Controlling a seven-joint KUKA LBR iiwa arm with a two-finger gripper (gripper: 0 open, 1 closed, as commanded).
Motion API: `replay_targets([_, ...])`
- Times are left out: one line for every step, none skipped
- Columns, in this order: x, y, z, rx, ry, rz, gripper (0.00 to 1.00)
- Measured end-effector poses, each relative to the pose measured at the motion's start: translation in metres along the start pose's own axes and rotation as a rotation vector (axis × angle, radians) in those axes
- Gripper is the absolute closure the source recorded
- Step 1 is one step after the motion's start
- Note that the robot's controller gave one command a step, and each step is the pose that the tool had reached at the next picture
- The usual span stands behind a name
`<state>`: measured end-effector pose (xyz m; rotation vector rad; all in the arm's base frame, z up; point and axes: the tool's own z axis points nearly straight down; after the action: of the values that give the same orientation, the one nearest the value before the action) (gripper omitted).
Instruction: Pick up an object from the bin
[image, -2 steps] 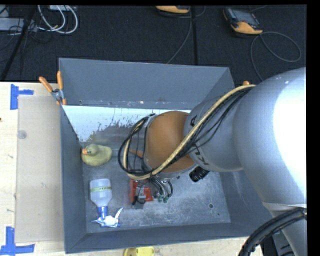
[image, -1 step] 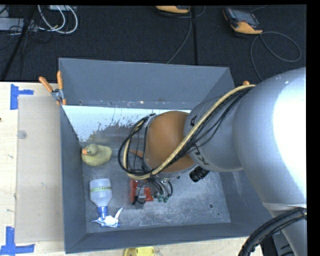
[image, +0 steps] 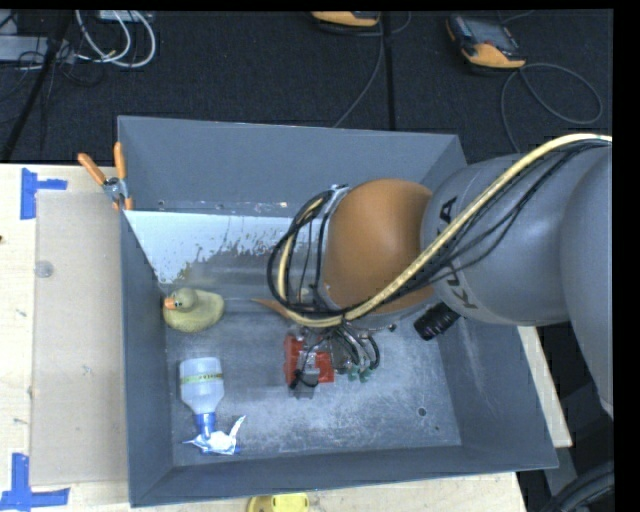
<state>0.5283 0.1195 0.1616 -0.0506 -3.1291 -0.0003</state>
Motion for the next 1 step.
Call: replay_targets([-0.0001,-0.0003,0.0000,0.000,0.000,0.001,1.00])
